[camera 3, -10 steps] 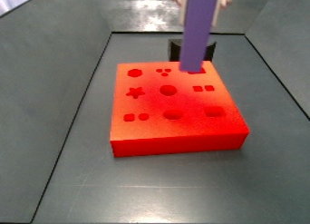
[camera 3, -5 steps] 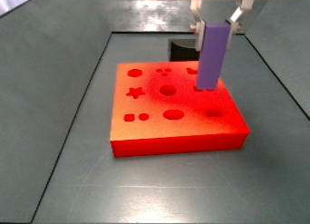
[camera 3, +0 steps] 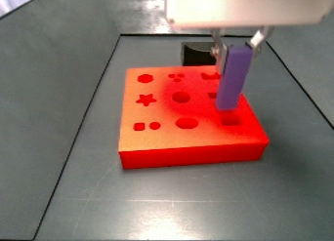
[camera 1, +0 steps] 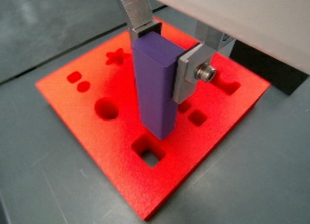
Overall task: Pick up the rectangle object. Move up. Place the rectangle object on the fixture. Regrasp the rectangle object. Move to above the board. Insert the rectangle object.
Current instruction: Insert the rectangle object.
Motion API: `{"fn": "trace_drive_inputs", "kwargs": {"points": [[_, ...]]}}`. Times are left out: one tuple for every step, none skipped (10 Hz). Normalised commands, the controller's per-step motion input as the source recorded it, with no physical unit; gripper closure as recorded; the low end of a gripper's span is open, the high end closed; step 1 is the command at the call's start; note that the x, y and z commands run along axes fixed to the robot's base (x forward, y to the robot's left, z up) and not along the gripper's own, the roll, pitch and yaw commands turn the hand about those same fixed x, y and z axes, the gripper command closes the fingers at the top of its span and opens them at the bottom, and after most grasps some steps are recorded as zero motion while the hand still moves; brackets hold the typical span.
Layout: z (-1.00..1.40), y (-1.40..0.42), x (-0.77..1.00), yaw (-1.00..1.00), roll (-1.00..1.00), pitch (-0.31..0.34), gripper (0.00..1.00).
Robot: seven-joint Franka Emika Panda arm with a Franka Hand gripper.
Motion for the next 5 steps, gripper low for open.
{"fn": "trace_drive_inputs", "kwargs": {"points": [[0.0,-0.49,0.43,0.18,0.26,0.189,1.0],[-0.05,-0.41,0.43,0.2,0.29,0.221,1.0],[-0.03,-0.26,0.55,0.17,0.27,0.314,1.0],[-0.06,-0.22,0.59,0.18,0.26,0.319,1.0],[-0.12,-0.15,0.54,0.12,0.21,0.251,1.0]]}}
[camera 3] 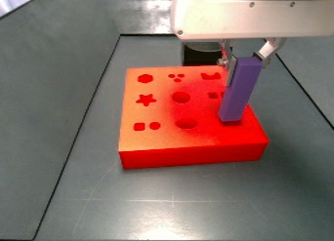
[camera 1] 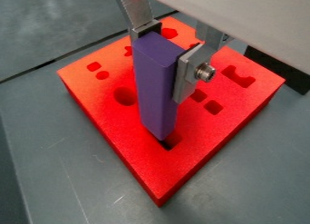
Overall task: Pick up the rectangle object. Move up. Place the rectangle object on the fixture. Regrasp the rectangle object. Move to above the board. Insert the rectangle object.
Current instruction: Insert the rectangle object.
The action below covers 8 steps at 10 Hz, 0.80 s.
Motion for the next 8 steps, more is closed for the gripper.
{"fn": "trace_drive_inputs", "kwargs": {"points": [[-0.05,0.0,0.52,0.0,0.12,0.267,1.0],[-0.07,0.0,0.55,0.0,0.09,0.251,1.0],[-0.13,0.02,0.52,-0.05,0.06,0.179,1.0],[-0.11,0.04,0.51,-0.09,0.05,0.171,1.0],[-0.15,0.0,0.46,-0.11,0.01,0.106,1.0],[-0.17,0.0,0.41,-0.12,0.02,0.08,1.0],[-0.19,0.0,0.37,-0.13,0.01,0.039,1.0],[-0.32,0.0,0.32,-0.15,0.06,0.0,1.0]]}}
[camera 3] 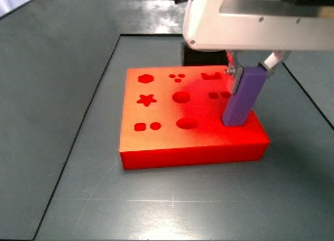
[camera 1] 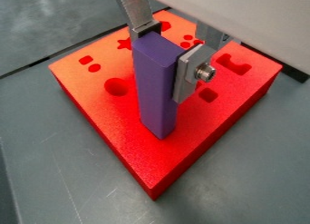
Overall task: Pick up the rectangle object. Move up. Place the rectangle object on the fixture. Regrasp the rectangle object. Move to above the board. Insert the rectangle object.
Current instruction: Insert the rectangle object.
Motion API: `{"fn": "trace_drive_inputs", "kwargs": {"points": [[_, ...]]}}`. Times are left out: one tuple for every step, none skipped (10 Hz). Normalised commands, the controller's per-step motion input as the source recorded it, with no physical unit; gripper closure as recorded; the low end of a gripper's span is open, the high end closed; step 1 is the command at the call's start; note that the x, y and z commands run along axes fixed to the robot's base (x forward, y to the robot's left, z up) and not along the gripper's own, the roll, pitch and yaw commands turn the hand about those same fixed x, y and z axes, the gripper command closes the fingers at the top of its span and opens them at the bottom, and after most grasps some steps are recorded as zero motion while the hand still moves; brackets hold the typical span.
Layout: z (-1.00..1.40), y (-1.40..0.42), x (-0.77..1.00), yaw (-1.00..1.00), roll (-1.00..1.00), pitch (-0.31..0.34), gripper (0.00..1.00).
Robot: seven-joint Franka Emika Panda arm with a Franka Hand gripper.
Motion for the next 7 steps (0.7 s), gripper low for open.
{"fn": "trace_drive_inputs", "kwargs": {"points": [[-0.55,0.0,0.14,-0.12,0.14,-0.121,1.0],[-0.64,-0.02,0.0,-0.12,0.17,-0.234,1.0],[-0.61,-0.04,0.0,-0.08,0.15,-0.269,1.0],[-0.55,-0.03,-0.04,-0.03,0.14,-0.316,1.0],[-0.39,-0.02,0.0,0.0,0.04,-0.36,1.0],[-0.2,0.0,-0.03,0.0,0.0,-0.217,1.0],[0.0,0.0,0.0,0.0,-0.01,0.0,1.0]]}}
